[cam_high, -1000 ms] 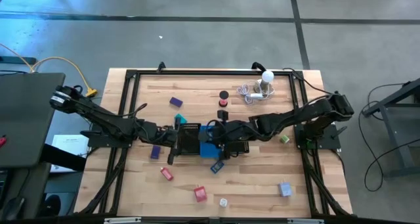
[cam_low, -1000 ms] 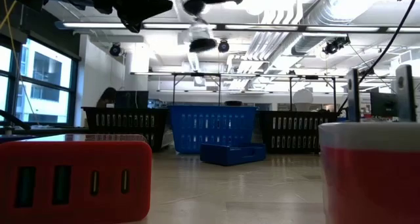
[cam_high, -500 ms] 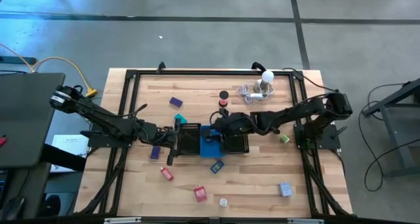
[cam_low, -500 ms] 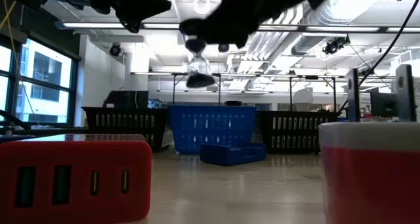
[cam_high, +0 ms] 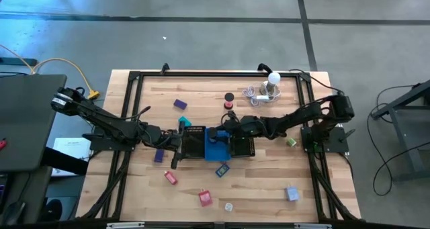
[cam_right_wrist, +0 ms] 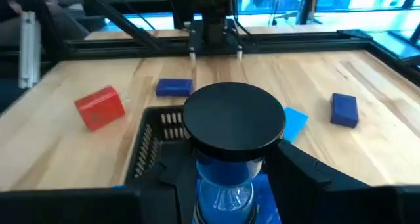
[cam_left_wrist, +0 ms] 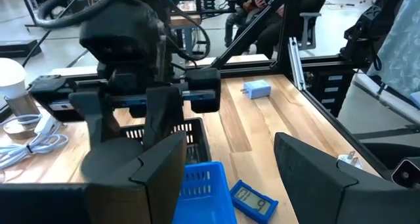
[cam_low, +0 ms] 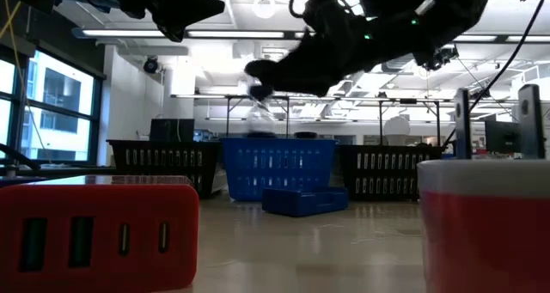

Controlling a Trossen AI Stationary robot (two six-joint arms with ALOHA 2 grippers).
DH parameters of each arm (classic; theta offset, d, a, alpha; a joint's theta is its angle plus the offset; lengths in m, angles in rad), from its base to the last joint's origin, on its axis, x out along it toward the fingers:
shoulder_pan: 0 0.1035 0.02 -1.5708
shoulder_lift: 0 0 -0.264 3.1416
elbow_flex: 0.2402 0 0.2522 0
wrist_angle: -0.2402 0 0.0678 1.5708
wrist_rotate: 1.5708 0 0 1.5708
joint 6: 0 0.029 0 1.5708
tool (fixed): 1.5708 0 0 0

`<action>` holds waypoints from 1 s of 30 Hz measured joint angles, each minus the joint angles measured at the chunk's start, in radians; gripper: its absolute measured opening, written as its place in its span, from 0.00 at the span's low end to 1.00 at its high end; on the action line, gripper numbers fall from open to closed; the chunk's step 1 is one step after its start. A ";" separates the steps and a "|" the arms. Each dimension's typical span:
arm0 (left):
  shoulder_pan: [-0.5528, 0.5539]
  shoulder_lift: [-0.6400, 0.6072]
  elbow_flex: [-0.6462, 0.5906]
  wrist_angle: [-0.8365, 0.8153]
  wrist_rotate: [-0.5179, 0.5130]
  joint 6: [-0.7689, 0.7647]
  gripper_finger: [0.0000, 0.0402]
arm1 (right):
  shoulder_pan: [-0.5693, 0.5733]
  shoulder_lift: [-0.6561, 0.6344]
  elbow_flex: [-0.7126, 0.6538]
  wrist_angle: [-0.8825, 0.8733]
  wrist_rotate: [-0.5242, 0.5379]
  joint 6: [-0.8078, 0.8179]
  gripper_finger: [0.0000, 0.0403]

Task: Pick & Place Office items
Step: Put the blue hourglass into the blue bin

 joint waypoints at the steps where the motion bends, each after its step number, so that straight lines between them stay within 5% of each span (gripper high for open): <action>1: 0.000 0.000 0.000 0.000 0.000 0.000 0.56 | 0.001 0.009 -0.002 -0.002 0.012 0.003 0.35; 10: 0.000 0.000 0.000 0.000 0.000 -0.001 0.56 | 0.003 0.071 -0.004 0.030 0.104 0.028 0.35; 30: 0.000 0.000 0.000 0.000 0.000 -0.003 0.56 | 0.016 0.160 -0.001 0.071 0.118 0.070 0.35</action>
